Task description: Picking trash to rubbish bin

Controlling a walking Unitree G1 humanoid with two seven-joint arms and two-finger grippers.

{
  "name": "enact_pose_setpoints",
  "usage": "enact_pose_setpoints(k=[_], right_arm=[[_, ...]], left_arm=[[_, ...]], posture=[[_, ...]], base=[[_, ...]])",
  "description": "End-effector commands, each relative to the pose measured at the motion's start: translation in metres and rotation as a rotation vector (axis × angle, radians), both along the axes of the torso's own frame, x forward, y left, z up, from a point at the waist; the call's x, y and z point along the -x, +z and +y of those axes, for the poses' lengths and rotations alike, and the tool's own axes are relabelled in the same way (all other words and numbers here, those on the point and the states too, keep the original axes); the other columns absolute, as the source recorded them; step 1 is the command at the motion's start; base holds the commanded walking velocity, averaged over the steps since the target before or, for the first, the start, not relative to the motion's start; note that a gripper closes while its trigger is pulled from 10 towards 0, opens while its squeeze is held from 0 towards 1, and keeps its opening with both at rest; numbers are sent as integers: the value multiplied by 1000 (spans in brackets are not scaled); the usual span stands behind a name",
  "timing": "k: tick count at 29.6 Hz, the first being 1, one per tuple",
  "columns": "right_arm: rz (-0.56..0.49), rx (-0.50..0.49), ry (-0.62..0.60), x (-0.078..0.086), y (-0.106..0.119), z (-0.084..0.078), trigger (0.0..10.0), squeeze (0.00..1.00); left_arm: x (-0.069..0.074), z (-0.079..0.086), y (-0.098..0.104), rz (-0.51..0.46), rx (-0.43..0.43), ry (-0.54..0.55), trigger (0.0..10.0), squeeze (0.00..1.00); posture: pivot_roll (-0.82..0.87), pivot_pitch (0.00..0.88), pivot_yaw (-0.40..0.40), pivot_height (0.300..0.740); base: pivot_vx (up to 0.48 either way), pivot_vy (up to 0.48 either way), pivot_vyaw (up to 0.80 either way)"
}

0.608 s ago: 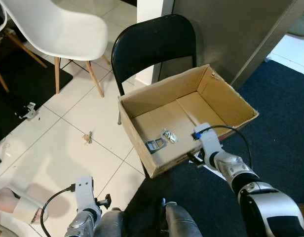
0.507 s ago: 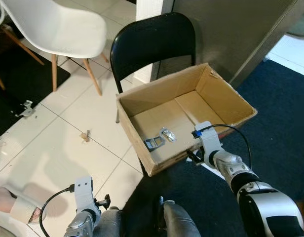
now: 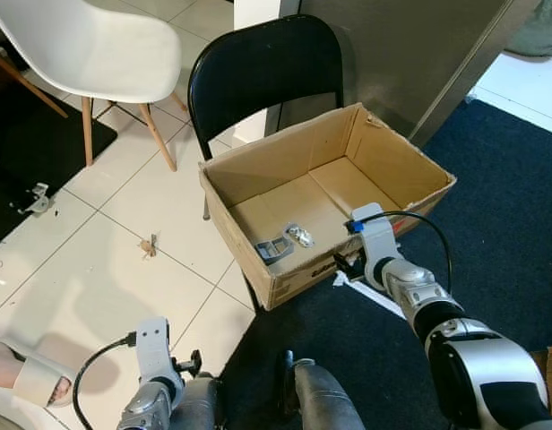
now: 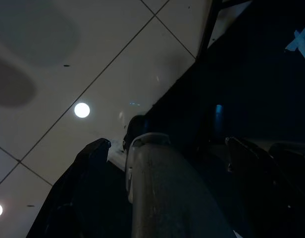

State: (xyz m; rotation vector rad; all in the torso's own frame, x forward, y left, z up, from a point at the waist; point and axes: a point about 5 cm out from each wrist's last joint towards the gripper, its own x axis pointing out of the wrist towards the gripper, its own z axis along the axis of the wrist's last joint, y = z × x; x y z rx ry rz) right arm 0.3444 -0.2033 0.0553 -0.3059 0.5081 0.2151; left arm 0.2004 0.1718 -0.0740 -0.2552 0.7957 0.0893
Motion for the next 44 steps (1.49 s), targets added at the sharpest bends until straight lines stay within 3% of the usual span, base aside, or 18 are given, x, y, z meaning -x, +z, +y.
enact_pose_setpoints(k=[1, 7, 16, 17, 18, 22, 27, 28, 30, 36, 40, 43, 44], right_arm=[[45, 32, -22, 10, -11, -10, 10000, 0], [100, 72, -24, 19, -21, -19, 10000, 0], [64, 31, -55, 16, -13, -26, 10000, 0], [-1, -133, -63, 10, 0, -31, 10000, 0], [-32, -211, -61, 7, 7, -32, 10000, 0], [-104, -361, -11, 5, 25, -47, 10000, 0], [-36, -287, 61, 16, 20, -61, 10000, 0], [61, -182, 112, 27, 8, -67, 10000, 0], [159, -57, 146, 38, -6, -72, 10000, 0], [226, 22, 139, 50, -18, -78, 10000, 0], [174, 9, -4, 48, -14, -88, 10000, 0], [215, 29, 36, 53, -20, -87, 10000, 0], [277, 80, 96, 60, -28, -85, 10000, 0]], left_arm=[[12, -4, -7, 41, 16, -2, 10000, 0], [11, -4, -7, 41, 12, -8, 10000, 0], [11, -3, -6, 40, 7, -11, 10000, 0], [10, -3, -6, 42, 7, -11, 10000, 0], [10, -3, -6, 42, 7, -11, 10000, 0], [8, -4, -5, 44, 6, -10, 10000, 0], [7, -4, -5, 45, 7, -10, 10000, 0], [6, -4, -4, 46, 8, -9, 10000, 0], [4, -3, -4, 45, 8, -10, 10000, 0], [3, -3, -3, 44, 7, -9, 10000, 0], [2, -2, -3, 44, 4, -9, 10000, 0], [2, -2, -2, 46, 1, -10, 10000, 0], [1, -1, -2, 48, 0, -11, 10000, 0]], posture=[[49, 276, -30, 740], [49, 263, -25, 740], [52, 248, -21, 740], [57, 230, -19, 740], [58, 226, -17, 740], [50, 214, -14, 740], [45, 207, -13, 740], [42, 200, -13, 740], [38, 193, -12, 740], [41, 185, -10, 740], [50, 171, -3, 740], [47, 167, -1, 740], [44, 163, -1, 740]], base=[[0, 0, 0], [0, 0, 0], [0, 0, 0], [0, 0, 0], [0, 0, 0], [0, 0, 0], [0, 0, 0], [0, 0, 0], [0, 0, 0], [0, 0, 0], [0, 0, 0], [0, 0, 0], [0, 0, 0]])
